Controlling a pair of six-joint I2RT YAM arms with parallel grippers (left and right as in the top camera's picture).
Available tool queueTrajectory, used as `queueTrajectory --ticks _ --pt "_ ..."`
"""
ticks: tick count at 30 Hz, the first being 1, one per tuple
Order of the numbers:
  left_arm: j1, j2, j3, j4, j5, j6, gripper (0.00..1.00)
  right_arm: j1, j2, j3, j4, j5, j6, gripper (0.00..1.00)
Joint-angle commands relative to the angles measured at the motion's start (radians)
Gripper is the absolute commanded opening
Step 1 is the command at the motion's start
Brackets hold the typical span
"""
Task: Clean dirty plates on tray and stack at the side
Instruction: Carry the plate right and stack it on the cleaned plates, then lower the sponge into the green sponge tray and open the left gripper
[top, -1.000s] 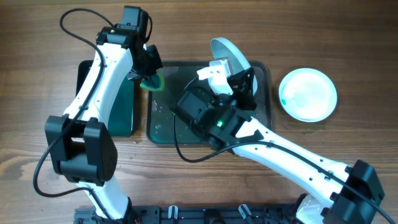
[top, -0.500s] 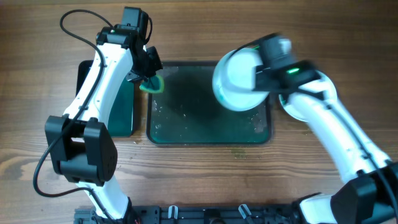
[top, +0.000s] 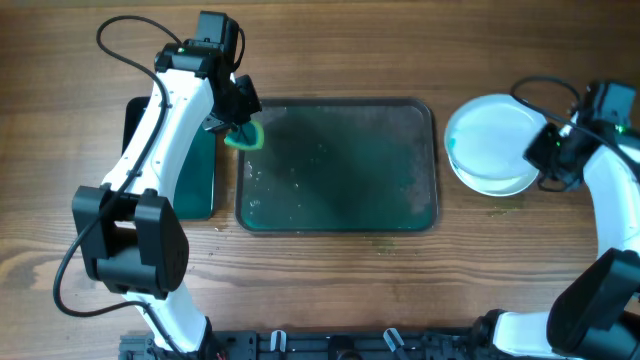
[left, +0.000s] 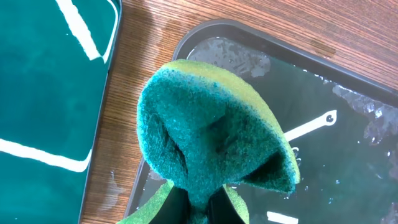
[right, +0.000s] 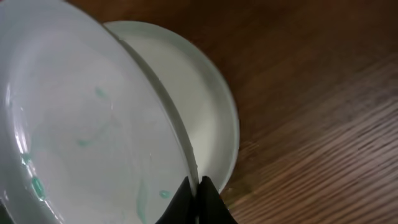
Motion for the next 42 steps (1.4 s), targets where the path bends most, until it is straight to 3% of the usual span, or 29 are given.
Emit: queueTrajectory --ticks 1,6,7,9,10,16,23,30,37,39,41,42 --pt "0.000 -0.001 0.002 0.002 -0.037 -0.016 0.04 -0.017 -0.025 -0.090 0.095 0.008 -0.008 0.04" --pt "0.001 -0.002 0.002 0.002 -0.082 -0.008 0.04 -0.017 -0.022 -0.165 0.199 0.023 -0.004 0.06" --pt "0.003 -0.005 0.002 -0.001 -0.102 -0.008 0.04 -0.017 -0.019 -0.166 0.197 0.023 -0.005 0.17" --pt "0.011 -0.020 0.002 -0.008 -0.119 0.029 0.04 -0.017 -0.019 -0.166 0.195 0.022 -0.005 0.49" --pt "0.020 -0.034 0.003 -0.014 -0.121 0.057 0.04 -0.017 -0.020 -0.162 0.188 0.016 0.000 0.55" --pt "0.106 -0.137 0.015 -0.084 -0.179 0.126 0.04 -0.006 -0.021 -0.010 0.033 -0.164 -0.049 0.73" --pt "0.223 -0.133 -0.035 -0.109 -0.178 0.270 0.04 0.121 -0.022 0.122 -0.055 -0.272 -0.129 0.80" --pt "0.286 -0.073 -0.236 0.115 -0.106 0.425 0.04 0.255 -0.021 0.121 -0.044 -0.267 -0.145 0.87" --pt "0.290 -0.024 -0.383 0.292 -0.106 0.434 0.04 0.280 -0.021 0.121 -0.068 -0.267 -0.147 0.91" --pt "0.290 -0.020 -0.385 0.293 -0.106 0.434 0.10 0.280 -0.021 0.121 -0.069 -0.267 -0.147 0.91" --pt "0.290 -0.023 -0.384 0.293 -0.107 0.434 0.33 0.280 -0.021 0.121 -0.072 -0.267 -0.148 0.91" --pt "0.290 -0.024 -0.381 0.291 -0.107 0.434 0.36 0.280 -0.021 0.121 -0.072 -0.267 -0.148 0.91"
